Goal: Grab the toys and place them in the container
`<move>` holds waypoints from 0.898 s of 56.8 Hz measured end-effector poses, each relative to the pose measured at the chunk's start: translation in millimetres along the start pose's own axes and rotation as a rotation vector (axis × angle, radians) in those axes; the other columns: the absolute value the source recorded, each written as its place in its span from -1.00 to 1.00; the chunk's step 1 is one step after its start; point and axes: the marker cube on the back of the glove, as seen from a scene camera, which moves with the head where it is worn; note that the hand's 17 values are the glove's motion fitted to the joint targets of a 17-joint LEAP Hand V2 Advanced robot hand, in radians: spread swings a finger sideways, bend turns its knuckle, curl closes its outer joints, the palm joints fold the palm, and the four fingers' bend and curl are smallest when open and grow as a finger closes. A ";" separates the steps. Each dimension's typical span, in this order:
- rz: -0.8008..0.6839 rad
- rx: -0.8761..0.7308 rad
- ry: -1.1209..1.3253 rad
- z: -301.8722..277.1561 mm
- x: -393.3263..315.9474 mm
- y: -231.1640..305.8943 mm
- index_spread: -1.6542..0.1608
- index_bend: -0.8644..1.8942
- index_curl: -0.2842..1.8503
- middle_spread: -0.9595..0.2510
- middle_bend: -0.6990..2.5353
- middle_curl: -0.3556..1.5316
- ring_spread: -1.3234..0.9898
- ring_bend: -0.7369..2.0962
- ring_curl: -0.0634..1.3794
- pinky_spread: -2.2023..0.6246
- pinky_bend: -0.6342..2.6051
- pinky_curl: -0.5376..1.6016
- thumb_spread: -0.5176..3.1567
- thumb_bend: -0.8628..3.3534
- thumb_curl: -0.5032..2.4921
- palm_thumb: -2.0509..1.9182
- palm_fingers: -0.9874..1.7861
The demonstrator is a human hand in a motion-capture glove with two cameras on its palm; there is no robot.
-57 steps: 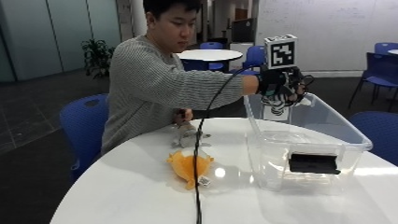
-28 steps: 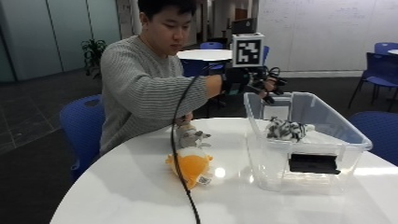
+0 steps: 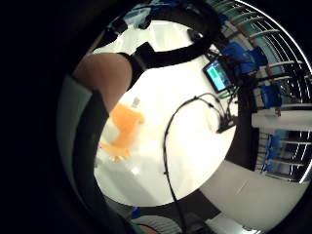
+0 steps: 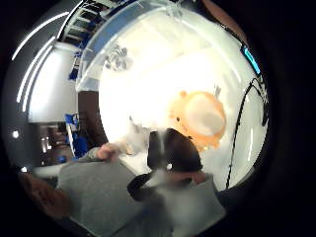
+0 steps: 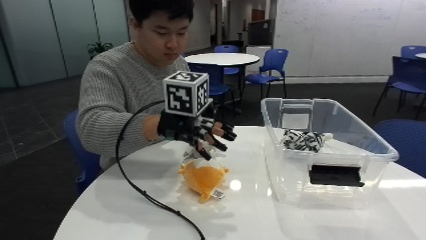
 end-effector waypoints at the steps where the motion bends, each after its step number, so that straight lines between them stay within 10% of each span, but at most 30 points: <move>1: -0.004 -0.009 -0.002 6.2 -0.4 0.7 0.40 -0.26 -0.45 0.30 -0.46 -0.22 -0.01 -0.01 -0.44 0.56 0.15 -0.18 0.00 -0.60 -0.38 0.07 -0.32; 25: 0.014 -0.126 0.035 119.4 -12.2 8.9 0.40 -0.25 -0.45 0.30 -0.47 -0.26 0.01 -0.05 -0.48 0.56 0.15 -0.18 0.00 -0.59 -0.41 0.10 -0.31; 51: 0.029 0.154 -0.006 103.6 -10.2 -10.5 0.37 0.00 -0.27 0.13 -0.19 -0.03 -0.25 0.19 -0.30 0.30 0.00 -0.20 -0.18 -0.51 -0.21 0.35 0.43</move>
